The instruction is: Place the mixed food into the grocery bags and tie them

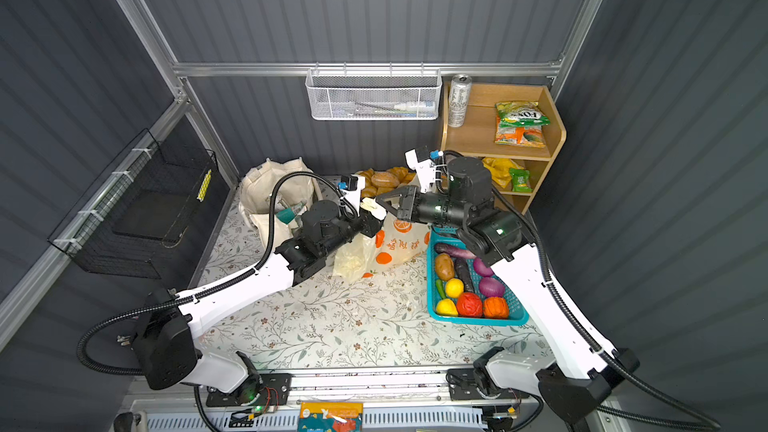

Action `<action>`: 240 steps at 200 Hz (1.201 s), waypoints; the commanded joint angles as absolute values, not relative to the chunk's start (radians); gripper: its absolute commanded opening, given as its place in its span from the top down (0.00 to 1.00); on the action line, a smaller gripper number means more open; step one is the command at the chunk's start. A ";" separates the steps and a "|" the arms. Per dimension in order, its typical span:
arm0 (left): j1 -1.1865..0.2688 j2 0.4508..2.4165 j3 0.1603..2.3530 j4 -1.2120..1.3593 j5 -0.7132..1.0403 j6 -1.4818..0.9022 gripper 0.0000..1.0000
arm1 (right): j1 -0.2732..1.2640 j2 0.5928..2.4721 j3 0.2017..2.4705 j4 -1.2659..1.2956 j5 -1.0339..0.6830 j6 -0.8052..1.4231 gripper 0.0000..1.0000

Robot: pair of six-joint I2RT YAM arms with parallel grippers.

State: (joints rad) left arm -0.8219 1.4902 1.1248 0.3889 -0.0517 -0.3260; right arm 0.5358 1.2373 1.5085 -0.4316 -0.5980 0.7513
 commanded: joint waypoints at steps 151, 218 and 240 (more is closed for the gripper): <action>-0.549 1.556 1.368 0.040 0.889 -0.314 1.00 | 0.658 1.205 1.444 -0.330 -0.399 -0.195 0.23; -0.549 1.575 1.381 0.010 0.915 -0.314 1.00 | 0.728 1.314 1.526 -0.284 -0.276 -0.269 0.21; -0.549 1.575 1.378 0.009 0.915 -0.314 1.00 | 0.742 1.332 1.546 -0.281 -0.272 -0.277 0.22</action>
State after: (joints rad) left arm -0.5488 1.5757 1.3525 0.0250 0.8845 -0.3183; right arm 0.7238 1.3235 1.5002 -0.3061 -0.2970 -0.2382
